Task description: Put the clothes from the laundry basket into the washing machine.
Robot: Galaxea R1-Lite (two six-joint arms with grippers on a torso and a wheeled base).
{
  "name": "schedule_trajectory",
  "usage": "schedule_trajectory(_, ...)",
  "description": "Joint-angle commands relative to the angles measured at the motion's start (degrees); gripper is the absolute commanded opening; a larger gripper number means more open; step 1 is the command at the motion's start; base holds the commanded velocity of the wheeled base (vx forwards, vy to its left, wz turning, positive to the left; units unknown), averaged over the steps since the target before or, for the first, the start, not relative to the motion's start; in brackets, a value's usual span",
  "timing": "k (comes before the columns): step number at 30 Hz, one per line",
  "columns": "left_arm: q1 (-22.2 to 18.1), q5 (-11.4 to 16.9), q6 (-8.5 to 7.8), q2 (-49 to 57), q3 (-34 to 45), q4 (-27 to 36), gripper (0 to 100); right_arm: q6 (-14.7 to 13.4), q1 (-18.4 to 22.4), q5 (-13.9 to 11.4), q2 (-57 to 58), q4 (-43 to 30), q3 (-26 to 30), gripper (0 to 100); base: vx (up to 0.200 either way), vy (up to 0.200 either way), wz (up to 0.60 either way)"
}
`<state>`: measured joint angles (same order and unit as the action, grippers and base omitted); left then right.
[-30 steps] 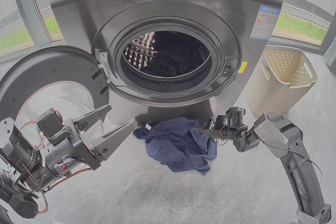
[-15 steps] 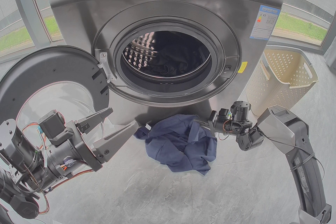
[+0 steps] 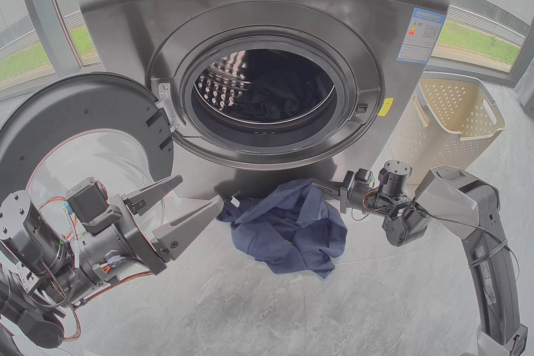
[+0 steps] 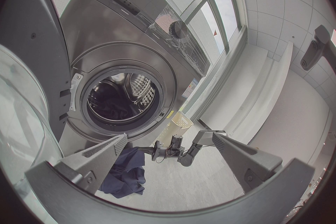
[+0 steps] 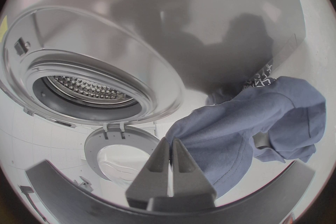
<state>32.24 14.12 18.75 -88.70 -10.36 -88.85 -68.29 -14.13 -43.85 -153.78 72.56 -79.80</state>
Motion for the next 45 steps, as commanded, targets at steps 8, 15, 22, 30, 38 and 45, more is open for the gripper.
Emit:
schedule_trajectory(8,0.36,-0.05,-0.03,-1.56,-0.10,-0.01,100,-6.15,-1.60,-0.10,9.91,8.30,9.84,0,0.000,0.000,0.00)
schedule_trajectory(15,0.36,-0.05,-0.03,-2.44,-0.10,-0.01,100,-11.51,-3.45,-0.45,14.48,14.89,14.67,0,0.000,0.000,0.00)
schedule_trajectory(22,0.36,-0.05,-0.47,-6.75,-1.85,-0.01,100,-12.13,-5.65,-0.45,18.78,16.04,18.28,0,0.000,0.000,0.00)
schedule_trajectory(30,-0.43,-0.23,-1.87,-15.54,-5.72,-0.10,100,-12.39,-6.44,-0.36,22.48,15.95,19.42,0,0.000,0.000,0.00)
schedule_trajectory(38,-0.60,-0.49,-3.10,-18.79,-7.30,-0.10,100,-12.13,-6.09,-0.36,21.95,15.95,19.95,0,0.000,0.000,0.00)
schedule_trajectory(45,-0.69,-0.32,-3.37,-18.97,-7.22,-0.10,100,-11.07,-5.47,-0.36,19.75,15.42,19.42,0,0.000,0.000,0.00)
